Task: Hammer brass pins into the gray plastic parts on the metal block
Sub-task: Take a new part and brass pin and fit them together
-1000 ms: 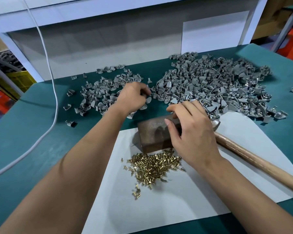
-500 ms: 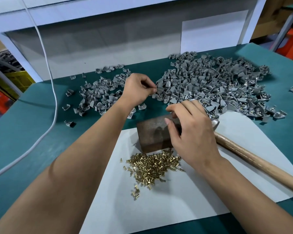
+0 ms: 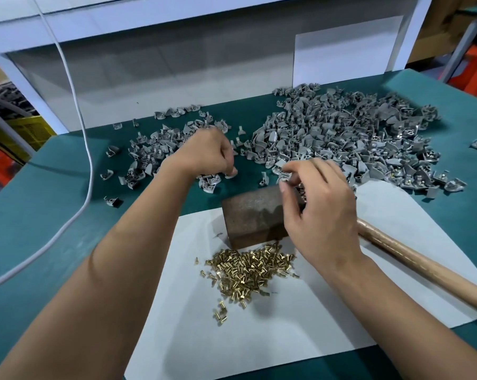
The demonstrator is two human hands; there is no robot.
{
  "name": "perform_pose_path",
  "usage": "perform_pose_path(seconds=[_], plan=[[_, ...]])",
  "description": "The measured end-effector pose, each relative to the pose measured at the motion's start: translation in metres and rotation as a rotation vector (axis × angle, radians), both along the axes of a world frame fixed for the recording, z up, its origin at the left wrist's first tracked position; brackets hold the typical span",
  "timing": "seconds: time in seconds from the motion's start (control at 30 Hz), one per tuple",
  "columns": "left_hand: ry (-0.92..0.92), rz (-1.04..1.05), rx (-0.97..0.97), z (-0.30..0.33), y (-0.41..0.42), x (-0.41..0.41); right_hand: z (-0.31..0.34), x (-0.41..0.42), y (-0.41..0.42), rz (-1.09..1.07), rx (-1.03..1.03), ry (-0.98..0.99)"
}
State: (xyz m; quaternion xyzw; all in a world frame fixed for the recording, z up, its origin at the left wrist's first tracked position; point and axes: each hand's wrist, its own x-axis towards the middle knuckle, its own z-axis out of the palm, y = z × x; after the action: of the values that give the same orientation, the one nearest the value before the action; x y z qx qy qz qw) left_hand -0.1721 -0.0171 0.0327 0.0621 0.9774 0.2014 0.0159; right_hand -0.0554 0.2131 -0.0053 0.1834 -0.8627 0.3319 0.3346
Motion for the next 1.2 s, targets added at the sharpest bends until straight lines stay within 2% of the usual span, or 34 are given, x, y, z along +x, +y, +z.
perform_pose_path(seconds=[0.1, 0.17, 0.33, 0.47, 0.53, 0.63, 0.7, 0.83, 0.97, 1.1, 1.2], plan=[[0.001, -0.035, -0.144, 0.004, 0.009, 0.001, 0.001, -0.003, 0.005, -0.063, -0.081, 0.036], [0.04, -0.022, -0.156, 0.003, 0.018, -0.001, 0.002, -0.003, 0.006, -0.081, -0.103, 0.05], [0.043, 0.015, 0.139, -0.007, 0.05, 0.0, 0.002, -0.002, 0.004, -0.043, -0.084, 0.044], [0.052, 0.105, 0.455, -0.011, 0.06, 0.005, 0.004, -0.002, 0.006, -0.039, -0.092, 0.042], [0.062, 0.128, 0.342, -0.009, 0.058, 0.003, 0.004, -0.002, 0.005, -0.04, -0.085, 0.032], [-0.088, 0.085, 0.094, -0.006, 0.06, 0.009, 0.004, -0.002, 0.004, -0.04, -0.075, 0.026], [-0.124, 0.059, 0.087, -0.006, 0.062, 0.01, 0.003, -0.002, 0.004, -0.029, -0.067, 0.027], [-0.175, 0.043, 0.244, -0.003, 0.063, 0.019, 0.002, -0.003, 0.006, 0.059, -0.031, 0.024], [-0.061, 0.162, 0.534, -0.004, 0.047, 0.031, 0.006, 0.011, -0.003, 0.357, 0.112, 0.01], [0.085, 0.303, 0.933, -0.008, 0.031, 0.051, 0.01, 0.035, -0.018, 0.702, 0.408, -0.11], [0.216, 0.399, 1.129, -0.013, 0.02, 0.074, 0.008, 0.052, -0.025, 0.836, 0.625, -0.224]])
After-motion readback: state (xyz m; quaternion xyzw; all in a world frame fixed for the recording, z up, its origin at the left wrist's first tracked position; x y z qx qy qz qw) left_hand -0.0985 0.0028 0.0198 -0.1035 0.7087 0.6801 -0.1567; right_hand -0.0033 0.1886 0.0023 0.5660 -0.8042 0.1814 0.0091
